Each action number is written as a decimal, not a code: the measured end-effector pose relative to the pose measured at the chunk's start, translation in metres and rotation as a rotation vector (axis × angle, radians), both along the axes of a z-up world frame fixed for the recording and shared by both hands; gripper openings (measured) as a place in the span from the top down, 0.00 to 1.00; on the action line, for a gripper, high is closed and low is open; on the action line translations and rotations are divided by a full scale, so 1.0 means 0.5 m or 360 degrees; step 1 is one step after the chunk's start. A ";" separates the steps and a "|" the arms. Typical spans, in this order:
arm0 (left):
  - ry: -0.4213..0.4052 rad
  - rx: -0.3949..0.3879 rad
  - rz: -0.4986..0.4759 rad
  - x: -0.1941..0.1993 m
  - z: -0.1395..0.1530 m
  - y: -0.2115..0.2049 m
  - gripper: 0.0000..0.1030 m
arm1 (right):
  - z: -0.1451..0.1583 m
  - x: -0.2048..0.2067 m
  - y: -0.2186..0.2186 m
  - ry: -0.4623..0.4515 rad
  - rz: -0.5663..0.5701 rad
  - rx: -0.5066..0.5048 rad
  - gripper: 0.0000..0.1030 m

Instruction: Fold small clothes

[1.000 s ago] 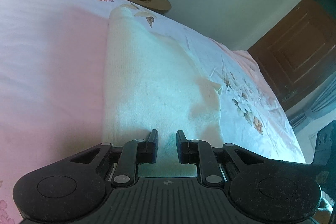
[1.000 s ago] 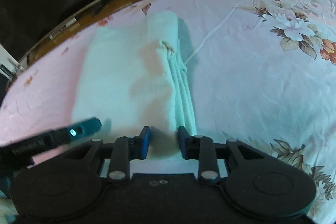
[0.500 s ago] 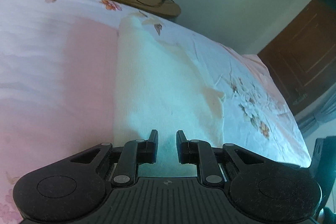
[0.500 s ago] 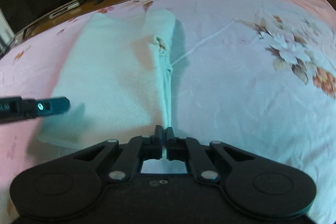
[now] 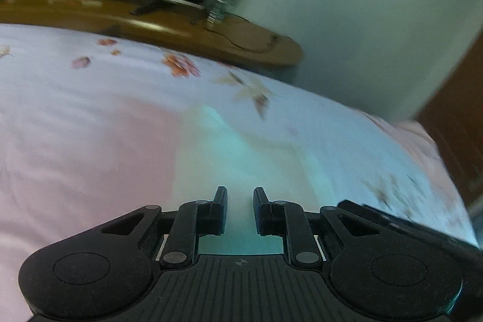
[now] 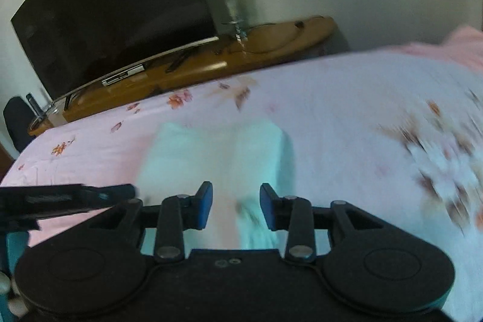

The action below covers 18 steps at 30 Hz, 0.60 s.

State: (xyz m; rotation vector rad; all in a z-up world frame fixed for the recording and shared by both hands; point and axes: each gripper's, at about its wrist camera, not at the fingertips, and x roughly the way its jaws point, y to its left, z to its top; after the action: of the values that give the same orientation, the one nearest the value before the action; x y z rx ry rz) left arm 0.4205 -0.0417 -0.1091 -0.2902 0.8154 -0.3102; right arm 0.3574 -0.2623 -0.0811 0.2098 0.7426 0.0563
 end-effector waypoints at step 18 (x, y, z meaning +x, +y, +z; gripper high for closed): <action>0.0019 0.0025 -0.0069 0.090 -0.052 -0.053 0.84 | -0.093 0.146 -0.006 0.0129 -0.0011 -0.0104 0.66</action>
State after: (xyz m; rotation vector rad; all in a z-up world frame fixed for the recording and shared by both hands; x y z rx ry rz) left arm 0.4653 -0.0683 -0.1349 -0.2602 0.8363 -0.3427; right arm 0.4306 -0.2652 -0.1277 0.1528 0.8230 0.0172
